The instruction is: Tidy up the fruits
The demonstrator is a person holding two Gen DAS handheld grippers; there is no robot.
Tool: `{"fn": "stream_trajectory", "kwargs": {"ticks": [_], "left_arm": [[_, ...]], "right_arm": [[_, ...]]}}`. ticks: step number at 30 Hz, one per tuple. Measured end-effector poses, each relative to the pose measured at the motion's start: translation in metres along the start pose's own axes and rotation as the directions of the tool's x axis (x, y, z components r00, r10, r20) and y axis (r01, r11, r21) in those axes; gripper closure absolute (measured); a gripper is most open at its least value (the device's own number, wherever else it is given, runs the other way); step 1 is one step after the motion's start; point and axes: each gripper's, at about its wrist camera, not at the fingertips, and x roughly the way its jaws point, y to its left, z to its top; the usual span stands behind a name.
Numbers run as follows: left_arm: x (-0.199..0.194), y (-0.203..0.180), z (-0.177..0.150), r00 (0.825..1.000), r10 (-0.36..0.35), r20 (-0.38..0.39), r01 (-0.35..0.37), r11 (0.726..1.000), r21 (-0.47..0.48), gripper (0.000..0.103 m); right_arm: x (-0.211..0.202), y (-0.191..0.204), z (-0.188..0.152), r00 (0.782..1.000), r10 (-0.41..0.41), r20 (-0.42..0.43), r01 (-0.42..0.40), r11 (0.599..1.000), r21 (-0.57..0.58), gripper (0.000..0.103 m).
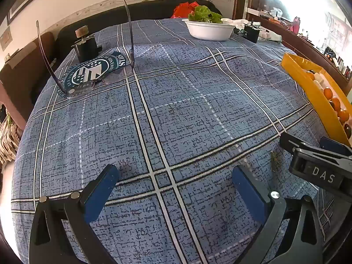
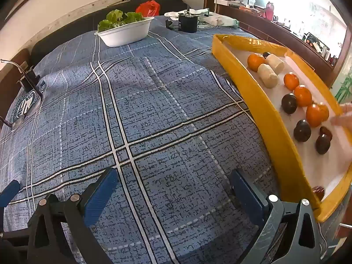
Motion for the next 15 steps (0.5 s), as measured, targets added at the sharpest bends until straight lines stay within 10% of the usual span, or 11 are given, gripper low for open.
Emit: {"fn": "stream_trajectory", "kwargs": {"ticks": [15], "left_arm": [[0.0,-0.0001,0.0,1.0,0.001,0.001,-0.001,1.0,0.001,0.0]], "right_arm": [[0.0001,0.0006,-0.001,1.0,-0.002,0.003,0.002,1.0,0.002,0.0]]}}
